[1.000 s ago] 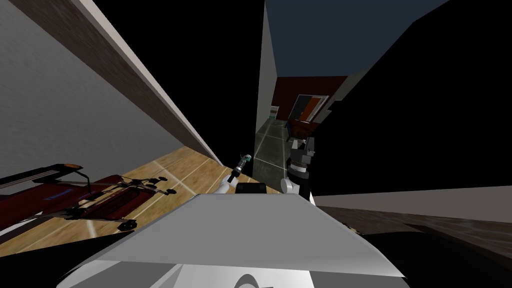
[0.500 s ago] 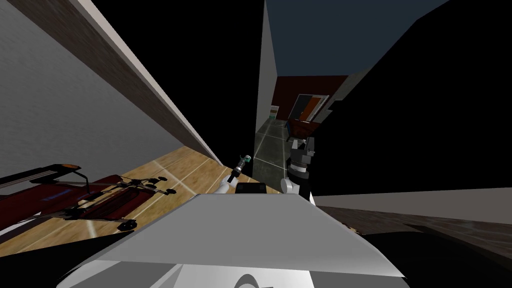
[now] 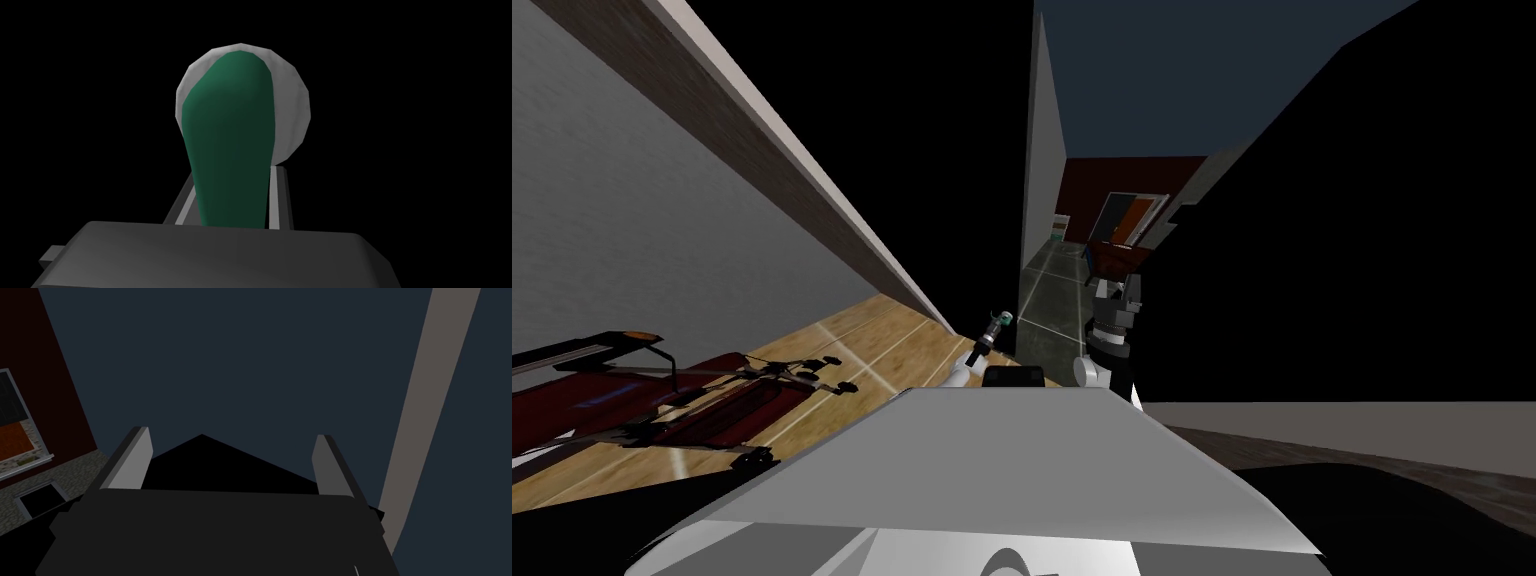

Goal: Push the door open

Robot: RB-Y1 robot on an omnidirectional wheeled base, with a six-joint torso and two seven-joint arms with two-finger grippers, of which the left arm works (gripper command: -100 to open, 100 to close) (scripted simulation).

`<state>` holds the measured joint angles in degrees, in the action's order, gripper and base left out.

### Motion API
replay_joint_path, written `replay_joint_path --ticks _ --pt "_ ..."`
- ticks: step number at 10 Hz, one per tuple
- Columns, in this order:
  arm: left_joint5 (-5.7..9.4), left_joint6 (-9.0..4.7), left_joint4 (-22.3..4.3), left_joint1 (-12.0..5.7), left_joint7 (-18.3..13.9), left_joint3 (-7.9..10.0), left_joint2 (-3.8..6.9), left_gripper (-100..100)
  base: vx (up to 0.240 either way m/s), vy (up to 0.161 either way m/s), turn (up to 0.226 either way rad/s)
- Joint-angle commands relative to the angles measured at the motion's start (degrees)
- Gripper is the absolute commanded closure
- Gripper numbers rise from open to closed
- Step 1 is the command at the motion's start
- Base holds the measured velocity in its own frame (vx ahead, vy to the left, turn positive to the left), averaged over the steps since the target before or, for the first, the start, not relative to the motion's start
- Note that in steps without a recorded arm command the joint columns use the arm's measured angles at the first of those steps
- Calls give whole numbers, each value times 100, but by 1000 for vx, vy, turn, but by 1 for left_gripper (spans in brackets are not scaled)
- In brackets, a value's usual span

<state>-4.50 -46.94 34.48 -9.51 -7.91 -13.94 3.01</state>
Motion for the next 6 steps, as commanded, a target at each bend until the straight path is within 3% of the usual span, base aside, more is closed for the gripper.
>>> replay_joint_path --ticks 1,6 --pt "17 72 193 29 -19 38 80 100 109 -59 8" --pt "174 84 159 15 126 370 150 100 151 -105 46"
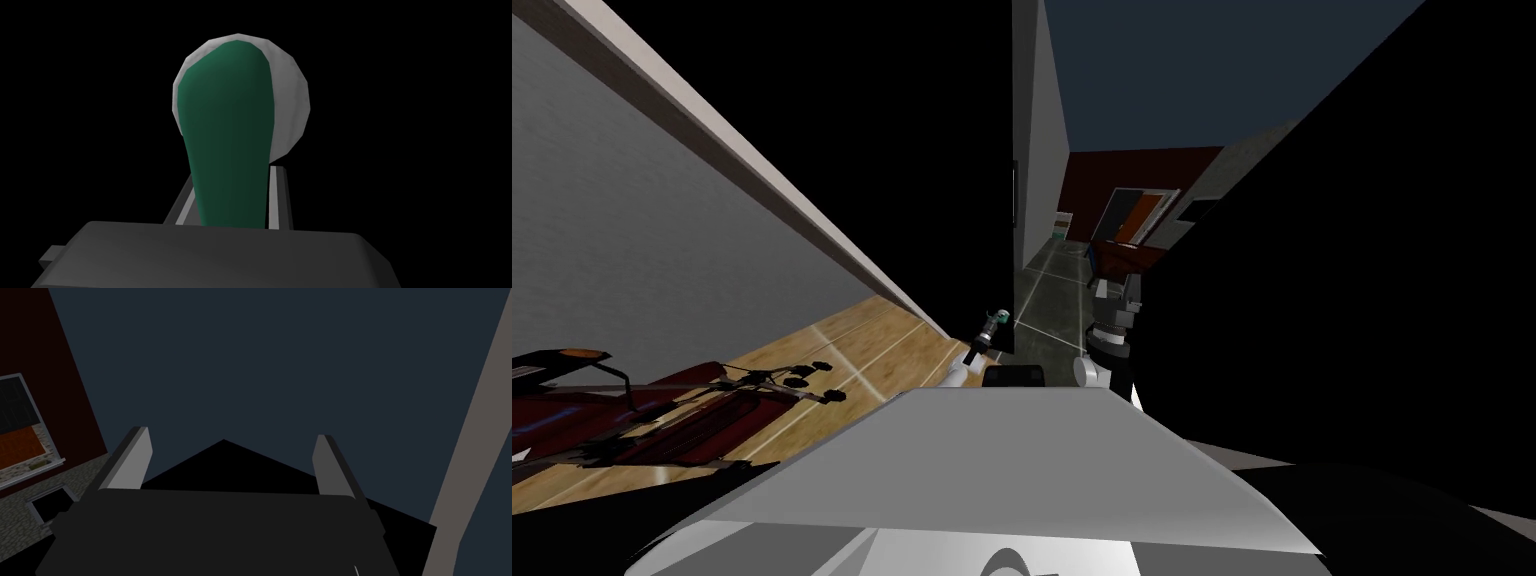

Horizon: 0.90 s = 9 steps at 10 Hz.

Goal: Push the door open

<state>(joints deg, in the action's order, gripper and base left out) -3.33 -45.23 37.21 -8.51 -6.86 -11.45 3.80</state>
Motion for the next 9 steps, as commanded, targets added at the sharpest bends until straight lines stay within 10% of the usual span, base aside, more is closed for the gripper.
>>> replay_joint_path --ticks 1,9 --pt "77 -85 -119 -87 41 163 77 100 147 -117 53" --pt "363 -63 -181 -114 306 768 89 100 160 -130 68"
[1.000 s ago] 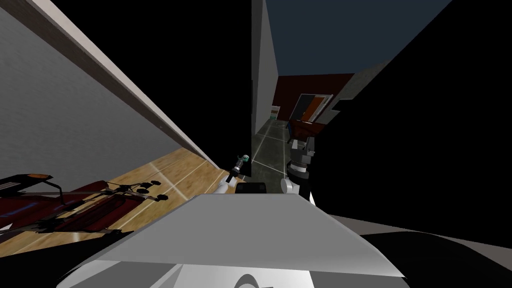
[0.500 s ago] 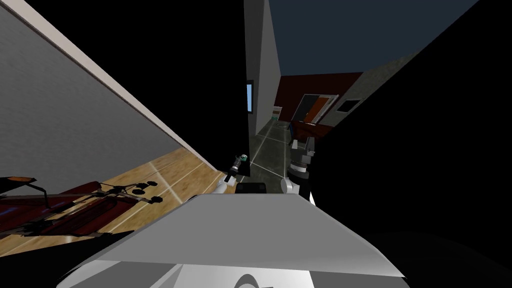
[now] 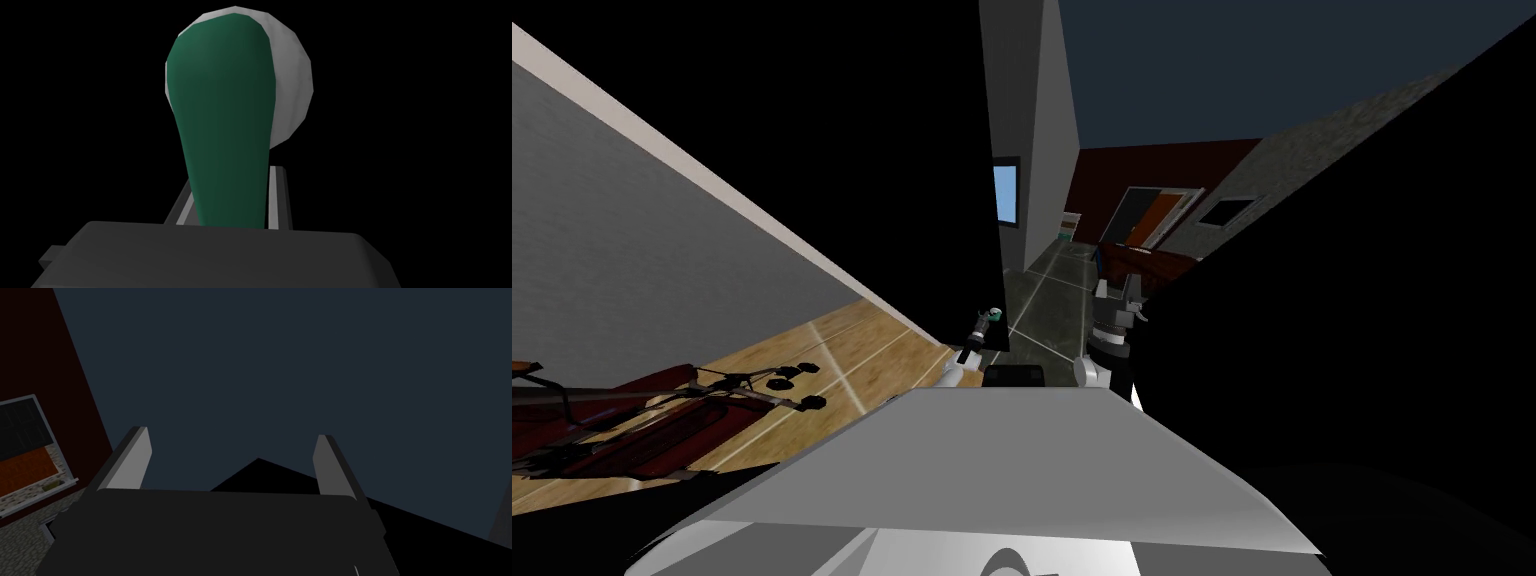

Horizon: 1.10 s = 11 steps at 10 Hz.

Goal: Push the door open

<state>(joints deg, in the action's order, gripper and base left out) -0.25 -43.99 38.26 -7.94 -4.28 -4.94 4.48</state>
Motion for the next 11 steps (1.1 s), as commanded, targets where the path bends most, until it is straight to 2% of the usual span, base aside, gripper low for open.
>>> replay_joint_path --ticks 1,2,9,10,11 --pt "55 -188 -286 -171 48 118 21 100 85 -67 45" --pt "117 -183 -299 -177 105 248 6 100 101 -121 57" --pt "304 -168 -340 -194 278 644 -85 100 160 -124 69" --pt "302 -175 -370 -186 255 642 -32 100 79 -32 32" --pt "354 -179 -368 -192 287 734 2 100 137 -46 34"
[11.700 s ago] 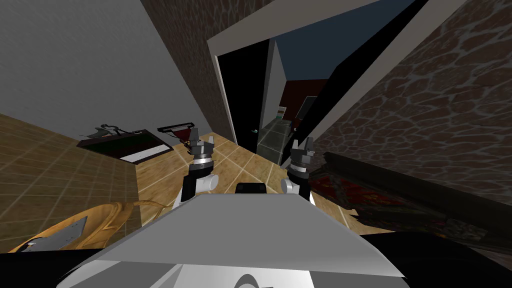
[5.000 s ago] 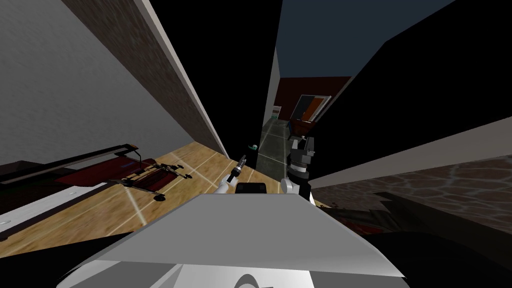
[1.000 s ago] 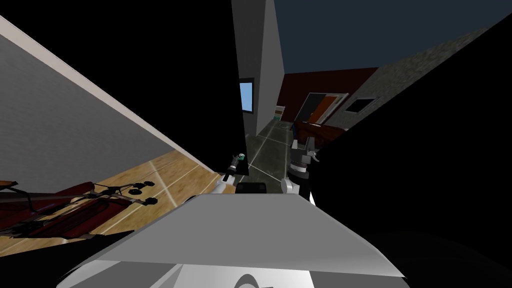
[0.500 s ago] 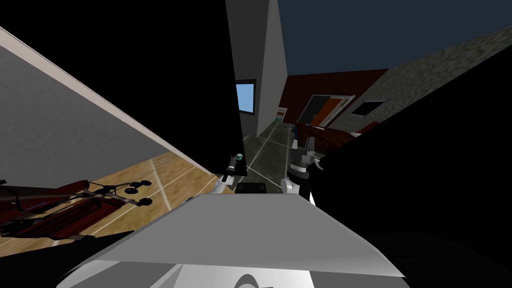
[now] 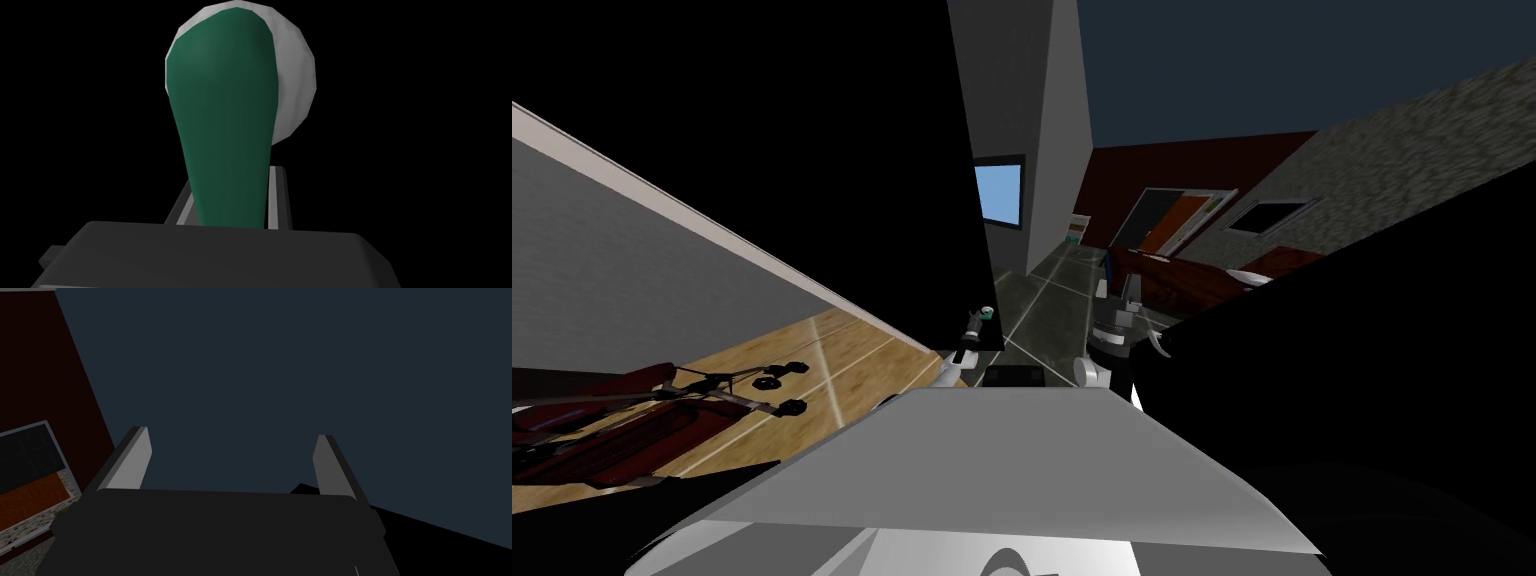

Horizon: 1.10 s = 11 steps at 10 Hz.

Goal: Push the door open

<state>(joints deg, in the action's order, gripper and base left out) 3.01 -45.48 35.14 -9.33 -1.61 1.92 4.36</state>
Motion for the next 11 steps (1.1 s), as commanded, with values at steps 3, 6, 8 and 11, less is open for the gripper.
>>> replay_joint_path --ticks 3,6,8,11 --pt "108 -32 -67 -51 77 189 39 100 173 -70 50" --pt "204 -35 -80 -49 143 354 53 100 165 -91 50" --pt "273 -37 -89 -48 191 474 52 100 202 -105 77" --pt "319 -49 -136 -28 221 560 65 100 170 -54 44"
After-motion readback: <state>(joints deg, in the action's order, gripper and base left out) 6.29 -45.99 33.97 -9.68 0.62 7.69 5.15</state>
